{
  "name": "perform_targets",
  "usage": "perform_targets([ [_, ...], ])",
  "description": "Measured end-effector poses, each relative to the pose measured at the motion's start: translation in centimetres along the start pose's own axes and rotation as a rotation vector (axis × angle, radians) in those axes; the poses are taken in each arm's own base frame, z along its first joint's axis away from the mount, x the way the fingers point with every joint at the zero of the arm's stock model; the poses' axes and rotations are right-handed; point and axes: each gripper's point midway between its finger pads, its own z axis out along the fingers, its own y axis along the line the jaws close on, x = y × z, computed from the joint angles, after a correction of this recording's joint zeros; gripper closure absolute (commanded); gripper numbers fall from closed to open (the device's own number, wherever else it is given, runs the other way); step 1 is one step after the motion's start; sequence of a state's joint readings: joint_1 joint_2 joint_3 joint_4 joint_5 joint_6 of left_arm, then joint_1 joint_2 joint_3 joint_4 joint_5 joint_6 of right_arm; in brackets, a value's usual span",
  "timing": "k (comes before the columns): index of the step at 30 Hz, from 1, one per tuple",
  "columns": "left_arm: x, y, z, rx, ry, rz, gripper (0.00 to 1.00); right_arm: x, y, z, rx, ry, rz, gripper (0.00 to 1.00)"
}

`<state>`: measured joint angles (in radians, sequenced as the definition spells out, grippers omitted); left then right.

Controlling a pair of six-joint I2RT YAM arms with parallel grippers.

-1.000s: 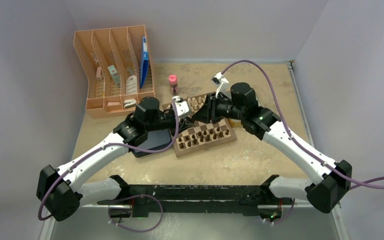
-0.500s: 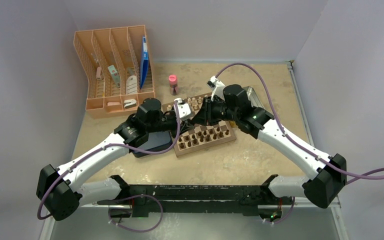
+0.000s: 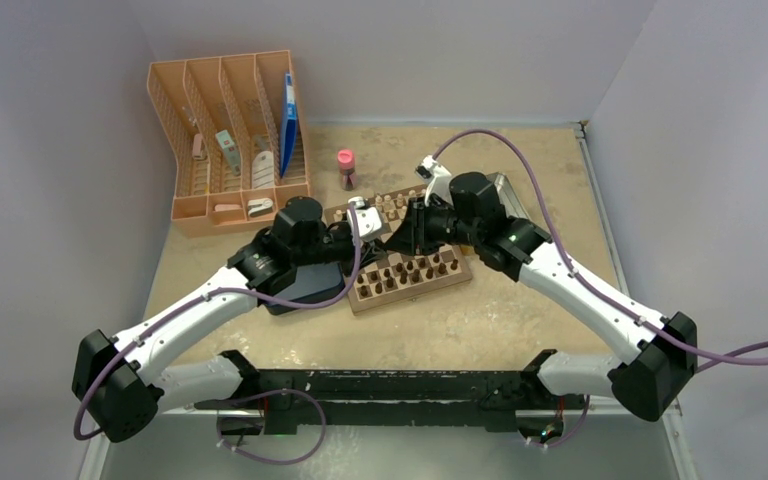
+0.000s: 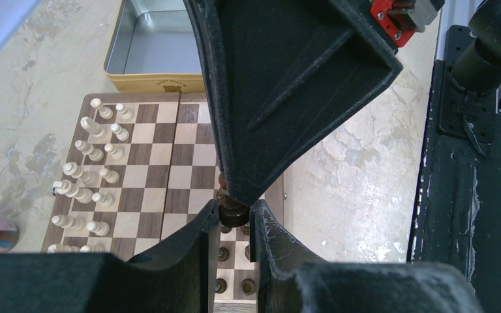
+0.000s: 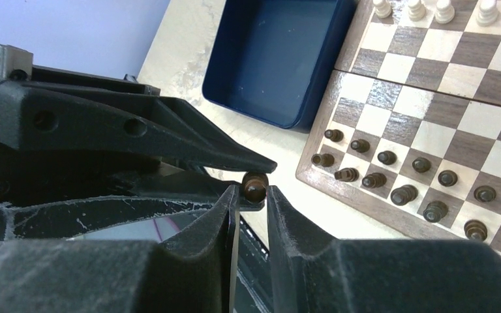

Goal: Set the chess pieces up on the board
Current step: Place the chess piece on the chessboard.

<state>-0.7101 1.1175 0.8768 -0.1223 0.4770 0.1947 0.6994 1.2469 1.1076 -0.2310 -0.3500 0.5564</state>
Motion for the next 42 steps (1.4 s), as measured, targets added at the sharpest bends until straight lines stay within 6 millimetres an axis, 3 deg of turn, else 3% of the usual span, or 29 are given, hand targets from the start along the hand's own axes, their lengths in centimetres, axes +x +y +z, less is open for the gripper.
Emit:
perform_targets([
  [6, -0.1, 0.0, -0.3, -0.007, -0.006, 0.004, 1.00, 0.4, -0.1, 0.0, -0.005, 0.008, 0.003, 0.81],
  [35, 0.8, -0.3, -0.5, -0.004, 0.006, 0.024, 1.00, 0.5, -0.1, 0.8, -0.025, 0.019, 0.002, 0.76],
  [42, 0.8, -0.3, -0.6, -0.005, 0.003, 0.026, 1.00, 0.6, 0.0, 0.9, -0.030, 0.022, 0.004, 0.94],
])
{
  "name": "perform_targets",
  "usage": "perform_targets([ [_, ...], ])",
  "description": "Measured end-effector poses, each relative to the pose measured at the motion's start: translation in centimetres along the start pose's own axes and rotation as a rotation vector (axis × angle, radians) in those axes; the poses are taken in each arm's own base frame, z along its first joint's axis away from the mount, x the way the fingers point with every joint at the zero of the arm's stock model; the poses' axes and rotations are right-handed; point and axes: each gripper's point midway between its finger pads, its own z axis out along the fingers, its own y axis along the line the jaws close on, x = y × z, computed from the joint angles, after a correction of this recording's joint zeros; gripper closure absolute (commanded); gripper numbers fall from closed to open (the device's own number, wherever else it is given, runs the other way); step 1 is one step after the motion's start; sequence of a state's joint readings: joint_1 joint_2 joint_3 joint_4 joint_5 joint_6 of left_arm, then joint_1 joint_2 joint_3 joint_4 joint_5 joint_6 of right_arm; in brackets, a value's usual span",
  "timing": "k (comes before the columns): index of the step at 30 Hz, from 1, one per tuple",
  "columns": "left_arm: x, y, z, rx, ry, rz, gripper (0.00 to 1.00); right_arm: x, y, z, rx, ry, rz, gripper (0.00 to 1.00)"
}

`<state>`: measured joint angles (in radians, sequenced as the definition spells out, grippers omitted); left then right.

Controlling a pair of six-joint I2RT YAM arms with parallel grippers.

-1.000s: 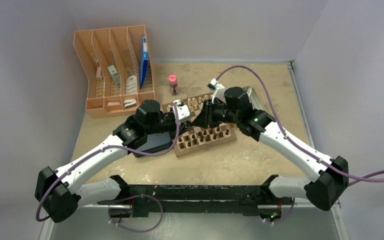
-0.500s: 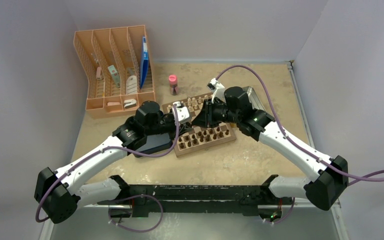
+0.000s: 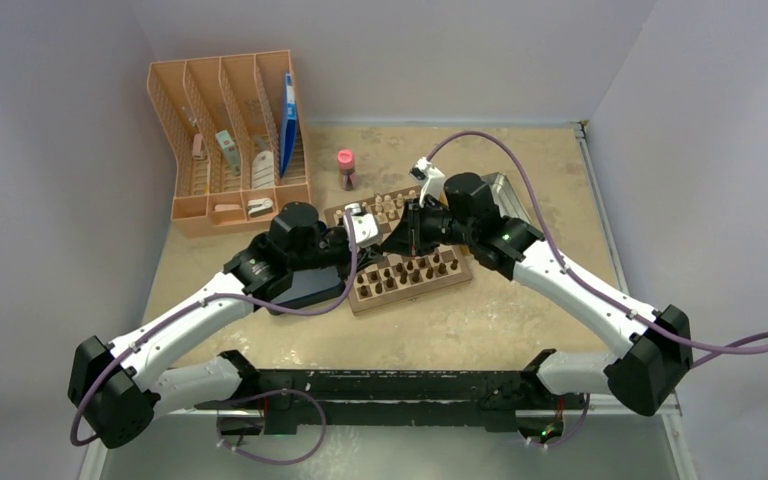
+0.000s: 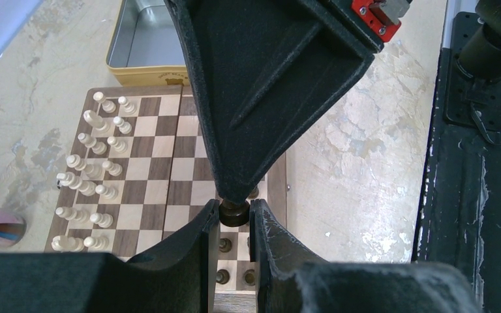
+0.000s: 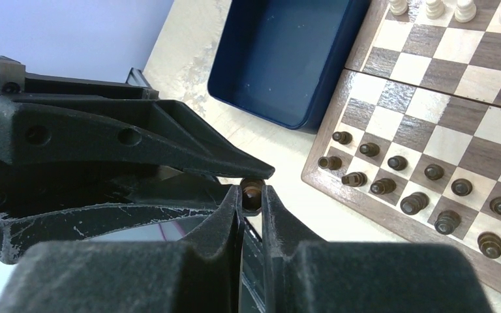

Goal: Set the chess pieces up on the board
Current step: Place the chess piece on the chessboard.

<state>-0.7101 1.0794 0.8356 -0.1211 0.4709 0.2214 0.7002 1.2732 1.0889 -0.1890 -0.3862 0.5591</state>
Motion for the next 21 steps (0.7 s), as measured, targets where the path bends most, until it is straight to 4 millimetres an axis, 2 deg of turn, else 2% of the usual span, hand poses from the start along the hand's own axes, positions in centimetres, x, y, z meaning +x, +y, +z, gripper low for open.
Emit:
perform_targets([
  [2, 0.0, 0.0, -0.1, -0.004, -0.001, 0.001, 0.94, -0.1, 0.1, 0.0, -0.003, -0.003, -0.001, 0.96],
  [3, -0.1, 0.1, -0.1, -0.006, -0.001, 0.001, 0.87, -0.1, 0.1, 0.0, -0.004, -0.004, -0.002, 0.97],
  [5, -0.1, 0.2, -0.1, -0.012, -0.001, 0.000, 0.67, -0.1, 0.1, 0.0, -0.003, -0.006, -0.003, 0.97],
  [9, 0.3, 0.3, -0.2, -0.027, 0.015, -0.022, 0.41, -0.2, -0.1, -0.2, 0.011, -0.019, -0.004, 0.97],
  [15, 1.4, -0.1, -0.7, -0.034, 0.077, -0.105, 0.27, -2.1, -2.0, -2.2, 0.166, -0.145, -0.009, 0.96],
  [21, 0.5, -0.1, -2.7, -0.105, 0.059, -0.187, 0.21, -3.7, -4.8, -4.2, 0.341, -0.275, -0.008, 0.97],
])
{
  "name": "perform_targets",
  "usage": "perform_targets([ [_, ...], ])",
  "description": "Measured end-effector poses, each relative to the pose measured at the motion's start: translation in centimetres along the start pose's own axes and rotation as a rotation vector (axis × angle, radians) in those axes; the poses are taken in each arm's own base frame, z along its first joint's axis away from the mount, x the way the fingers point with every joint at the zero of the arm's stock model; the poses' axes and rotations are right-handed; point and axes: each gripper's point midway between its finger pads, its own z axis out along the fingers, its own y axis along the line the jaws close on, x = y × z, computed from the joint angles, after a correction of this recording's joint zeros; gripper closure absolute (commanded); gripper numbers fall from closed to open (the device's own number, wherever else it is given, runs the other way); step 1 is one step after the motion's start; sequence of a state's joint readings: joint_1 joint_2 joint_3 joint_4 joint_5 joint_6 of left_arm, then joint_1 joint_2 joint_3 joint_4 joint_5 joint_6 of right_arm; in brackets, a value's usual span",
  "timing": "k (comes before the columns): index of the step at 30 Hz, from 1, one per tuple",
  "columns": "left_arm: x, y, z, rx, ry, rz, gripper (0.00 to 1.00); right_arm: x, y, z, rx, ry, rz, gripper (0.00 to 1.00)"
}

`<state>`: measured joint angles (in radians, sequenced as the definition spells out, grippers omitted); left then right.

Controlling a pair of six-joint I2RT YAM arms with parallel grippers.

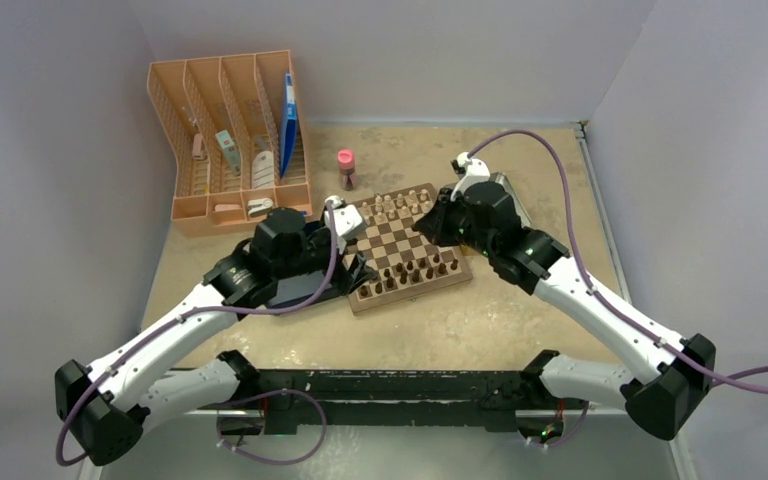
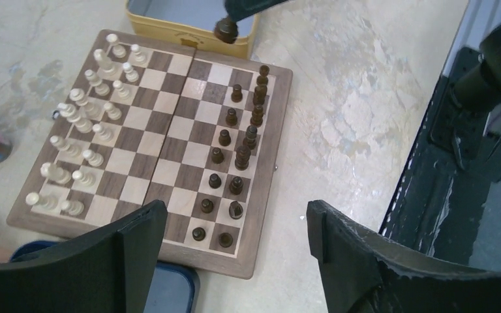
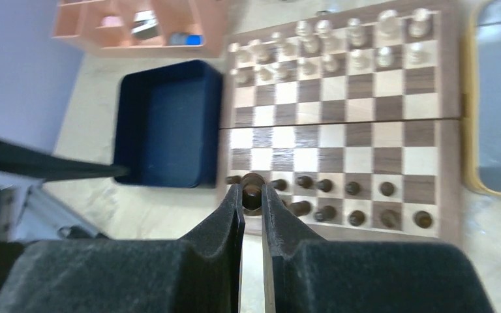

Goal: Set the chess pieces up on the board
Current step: Place the chess piece on the chessboard.

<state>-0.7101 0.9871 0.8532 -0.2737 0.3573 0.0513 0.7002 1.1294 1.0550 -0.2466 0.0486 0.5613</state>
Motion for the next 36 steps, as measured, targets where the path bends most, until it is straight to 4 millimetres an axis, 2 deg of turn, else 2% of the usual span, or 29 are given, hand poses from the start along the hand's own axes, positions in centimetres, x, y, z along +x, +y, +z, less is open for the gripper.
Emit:
perform_targets([
  [4, -0.3, 0.5, -1.1, -0.069, -0.014, -0.095, 0.18, 0.8, -3.3, 0.6, 0.150, -0.012, -0.006, 0.97],
  [12, 2.5, 3.0, -2.1, -0.202, 0.072, -0.327, 0.16, 3.8, -8.8, 1.7, 0.382, 0.031, -0.040, 0.96],
  [18, 4.5, 3.3, -2.9, -0.252, 0.104, -0.378, 0.17, 6.2, -11.9, 3.0, 0.495, 0.095, -0.059, 0.96],
  [23, 6.3, 3.1, -4.1, -0.282, 0.109, -0.378, 0.18, 6.9, -14.7, 3.5, 0.564, 0.121, -0.038, 0.96],
  [26, 6.5, 3.1, -4.7, -0.303, 0.099, -0.373, 0.18, 7.0, -15.8, 3.7, 0.584, 0.125, -0.023, 0.96],
  [30, 6.1, 3.2, -5.1, -0.315, 0.076, -0.365, 0.18, 7.0, -16.1, 4.3, 0.576, 0.127, -0.016, 0.96],
  [36, 5.7, 3.2, -5.4, -0.318, 0.059, -0.359, 0.18, 8.4, -16.5, 5.4, 0.570, 0.168, -0.016, 0.96],
])
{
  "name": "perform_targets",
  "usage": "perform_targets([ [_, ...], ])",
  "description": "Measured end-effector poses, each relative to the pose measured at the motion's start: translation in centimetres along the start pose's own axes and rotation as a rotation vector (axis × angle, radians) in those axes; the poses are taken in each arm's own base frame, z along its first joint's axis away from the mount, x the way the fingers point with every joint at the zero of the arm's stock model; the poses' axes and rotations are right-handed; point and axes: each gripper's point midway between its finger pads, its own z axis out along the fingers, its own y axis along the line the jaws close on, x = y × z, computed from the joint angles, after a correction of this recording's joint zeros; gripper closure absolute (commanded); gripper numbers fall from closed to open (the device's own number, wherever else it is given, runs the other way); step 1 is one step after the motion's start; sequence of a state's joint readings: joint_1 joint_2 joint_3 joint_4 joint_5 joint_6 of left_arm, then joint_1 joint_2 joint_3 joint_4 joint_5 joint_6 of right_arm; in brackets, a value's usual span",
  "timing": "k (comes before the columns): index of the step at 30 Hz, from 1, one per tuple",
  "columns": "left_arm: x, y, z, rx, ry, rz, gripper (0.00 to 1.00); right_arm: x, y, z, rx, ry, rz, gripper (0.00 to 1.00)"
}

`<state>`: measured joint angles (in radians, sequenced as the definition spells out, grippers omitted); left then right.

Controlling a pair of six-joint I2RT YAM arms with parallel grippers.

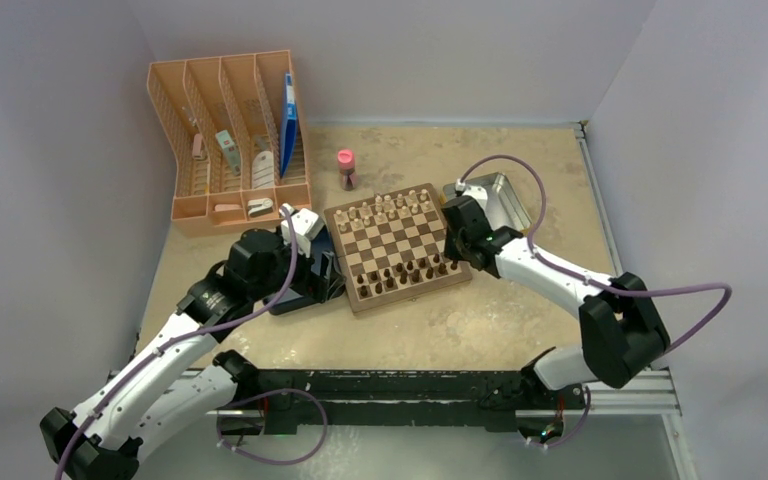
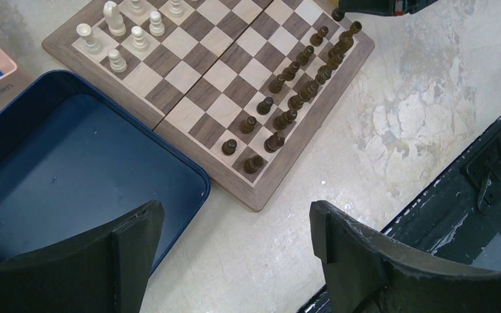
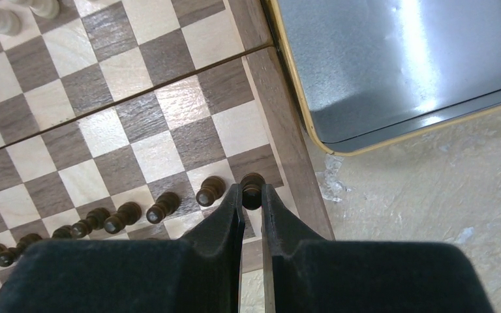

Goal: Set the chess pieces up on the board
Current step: Place the chess piece on the chessboard.

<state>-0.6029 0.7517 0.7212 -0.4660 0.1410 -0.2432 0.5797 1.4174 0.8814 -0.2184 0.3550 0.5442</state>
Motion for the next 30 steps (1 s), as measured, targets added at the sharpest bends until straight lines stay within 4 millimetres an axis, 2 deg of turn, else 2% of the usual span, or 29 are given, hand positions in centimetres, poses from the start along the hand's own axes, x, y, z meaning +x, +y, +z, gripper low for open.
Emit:
perform_targets([
  [8, 0.0, 0.1, -0.1, -0.006, -0.007, 0.001, 0.18, 1.4, -0.4, 1.3, 0.024, 0.051, -0.013, 0.96],
  [18, 0.3, 0.3, 0.0, -0.014, -0.001, 0.000, 0.18, 1.5, -0.2, 1.6, 0.018, 0.055, -0.014, 0.95],
  [23, 0.3, 0.3, 0.0, -0.015, -0.001, 0.000, 0.18, 1.9, -0.3, 2.0, 0.027, 0.069, -0.021, 0.93],
  [30, 0.3, 0.3, -0.1, -0.015, -0.002, 0.000, 0.18, 1.9, -0.3, 2.0, 0.026, 0.069, -0.023, 0.83],
])
